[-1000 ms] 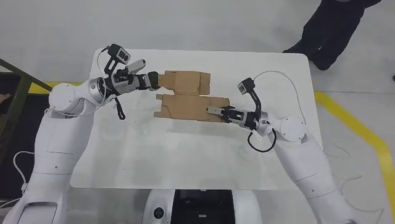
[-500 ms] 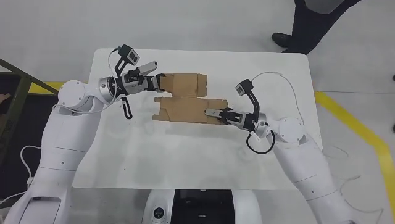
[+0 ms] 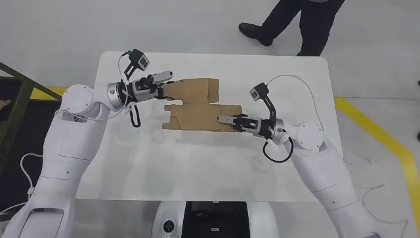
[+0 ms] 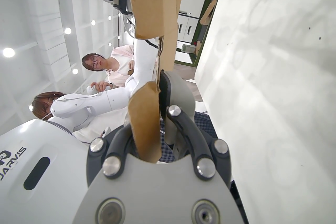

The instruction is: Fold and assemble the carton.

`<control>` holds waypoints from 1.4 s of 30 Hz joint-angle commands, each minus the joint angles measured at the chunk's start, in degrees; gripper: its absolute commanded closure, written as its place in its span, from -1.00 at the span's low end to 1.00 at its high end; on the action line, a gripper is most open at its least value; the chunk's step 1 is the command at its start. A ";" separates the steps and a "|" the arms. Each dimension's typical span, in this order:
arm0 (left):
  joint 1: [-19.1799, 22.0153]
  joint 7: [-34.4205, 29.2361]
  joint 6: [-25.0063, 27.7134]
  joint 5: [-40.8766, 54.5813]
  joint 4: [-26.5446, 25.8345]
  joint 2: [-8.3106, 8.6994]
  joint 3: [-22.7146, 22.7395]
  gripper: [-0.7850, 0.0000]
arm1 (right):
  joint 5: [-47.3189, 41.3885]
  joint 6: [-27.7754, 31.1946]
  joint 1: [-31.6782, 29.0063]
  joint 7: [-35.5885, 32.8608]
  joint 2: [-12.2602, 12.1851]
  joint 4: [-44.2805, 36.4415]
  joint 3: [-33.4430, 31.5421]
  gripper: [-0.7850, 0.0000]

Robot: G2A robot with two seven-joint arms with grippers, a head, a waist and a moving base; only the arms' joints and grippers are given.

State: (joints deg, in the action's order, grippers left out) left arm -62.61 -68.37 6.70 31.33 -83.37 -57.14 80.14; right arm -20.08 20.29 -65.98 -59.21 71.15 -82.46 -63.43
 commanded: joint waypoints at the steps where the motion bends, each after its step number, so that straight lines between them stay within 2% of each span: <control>1: -0.07 -0.05 -0.09 -0.40 0.03 0.09 0.12 0.43 | -0.02 0.06 0.14 -0.05 -0.03 0.13 0.11 1.00; 3: -0.06 -0.02 -0.20 -0.88 -0.01 0.18 0.23 0.84 | -0.17 0.05 0.22 -0.17 -0.05 0.22 0.26 1.00; 7: -0.01 -0.12 -0.41 -2.08 -0.02 0.33 0.18 1.00 | -0.34 0.06 0.30 -0.18 -0.11 0.31 0.52 1.00; 23: 0.67 -0.01 -1.72 -5.74 0.52 0.86 -0.31 1.00 | -0.25 0.40 0.49 0.64 -0.37 -0.08 1.05 1.00; 27: 0.75 0.69 -1.11 -8.74 0.00 1.17 0.08 0.83 | -0.19 0.28 0.36 0.79 -0.47 -0.17 1.07 1.00; 30: 0.56 0.82 -1.06 -10.14 -0.52 1.37 0.24 0.50 | -0.08 0.15 0.30 0.84 -0.53 -0.29 1.19 1.00; 34: 0.48 -0.11 -1.07 -11.78 -1.45 1.61 0.01 0.31 | -0.07 0.11 0.31 0.82 -0.58 -0.36 1.51 1.00; 38: 0.55 -0.20 -0.92 -12.34 -1.93 1.69 -0.47 0.37 | -0.18 0.21 0.40 0.84 -0.62 -0.30 1.71 1.00; 42: 0.97 0.06 -0.64 -12.87 -1.95 1.74 -0.92 0.66 | -0.29 0.26 0.49 0.86 -0.67 -0.23 1.82 1.00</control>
State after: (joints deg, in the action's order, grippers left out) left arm -61.74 -68.41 5.96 18.63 -85.36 -55.41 79.33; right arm -20.36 20.55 -65.50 -58.36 70.49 -82.70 -61.63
